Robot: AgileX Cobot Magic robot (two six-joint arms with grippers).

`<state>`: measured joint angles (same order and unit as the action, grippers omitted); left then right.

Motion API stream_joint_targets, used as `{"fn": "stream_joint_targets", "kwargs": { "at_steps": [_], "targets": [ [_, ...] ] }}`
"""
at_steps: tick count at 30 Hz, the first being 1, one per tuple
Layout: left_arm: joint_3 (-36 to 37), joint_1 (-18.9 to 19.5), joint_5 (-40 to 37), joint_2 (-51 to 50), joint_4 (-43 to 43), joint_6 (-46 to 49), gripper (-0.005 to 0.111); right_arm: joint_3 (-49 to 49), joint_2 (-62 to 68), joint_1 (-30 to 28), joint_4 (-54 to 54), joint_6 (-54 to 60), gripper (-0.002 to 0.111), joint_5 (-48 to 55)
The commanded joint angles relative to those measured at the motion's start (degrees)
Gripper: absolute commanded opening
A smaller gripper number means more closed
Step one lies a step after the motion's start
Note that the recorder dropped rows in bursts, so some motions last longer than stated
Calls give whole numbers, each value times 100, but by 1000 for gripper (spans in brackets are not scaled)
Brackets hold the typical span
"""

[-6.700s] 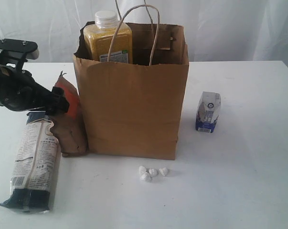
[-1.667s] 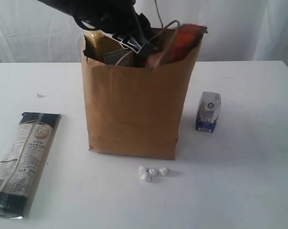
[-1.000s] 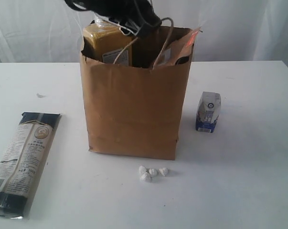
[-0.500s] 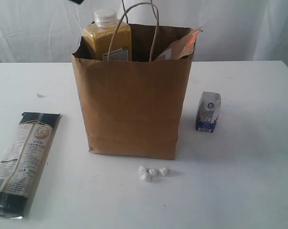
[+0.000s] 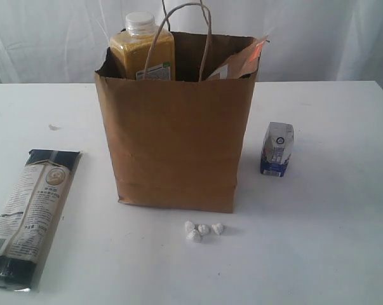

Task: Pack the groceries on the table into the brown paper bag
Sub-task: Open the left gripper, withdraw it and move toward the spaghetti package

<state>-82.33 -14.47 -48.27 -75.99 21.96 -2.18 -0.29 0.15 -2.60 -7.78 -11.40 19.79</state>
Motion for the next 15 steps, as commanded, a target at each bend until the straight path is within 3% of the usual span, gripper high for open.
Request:
{"fn": "stream_joint_targets", "kwargs": {
  "at_steps": [1, 6, 10, 15],
  "targets": [
    [1231, 869, 629, 488, -84, -943, 0, 29, -15, 19, -28, -2, 0, -55],
    [2932, 1386, 1945, 1420, -84, -1430, 0, 29, -15, 19, -28, -2, 0, -55],
    [4016, 1415, 3002, 2216, -96, -1457, 0, 29, -15, 19, -28, -2, 0, -55],
    [4873, 1415, 3562, 3034, -115, -1629, 0, 29, -15, 19, -28, -2, 0, -55]
  ]
}}
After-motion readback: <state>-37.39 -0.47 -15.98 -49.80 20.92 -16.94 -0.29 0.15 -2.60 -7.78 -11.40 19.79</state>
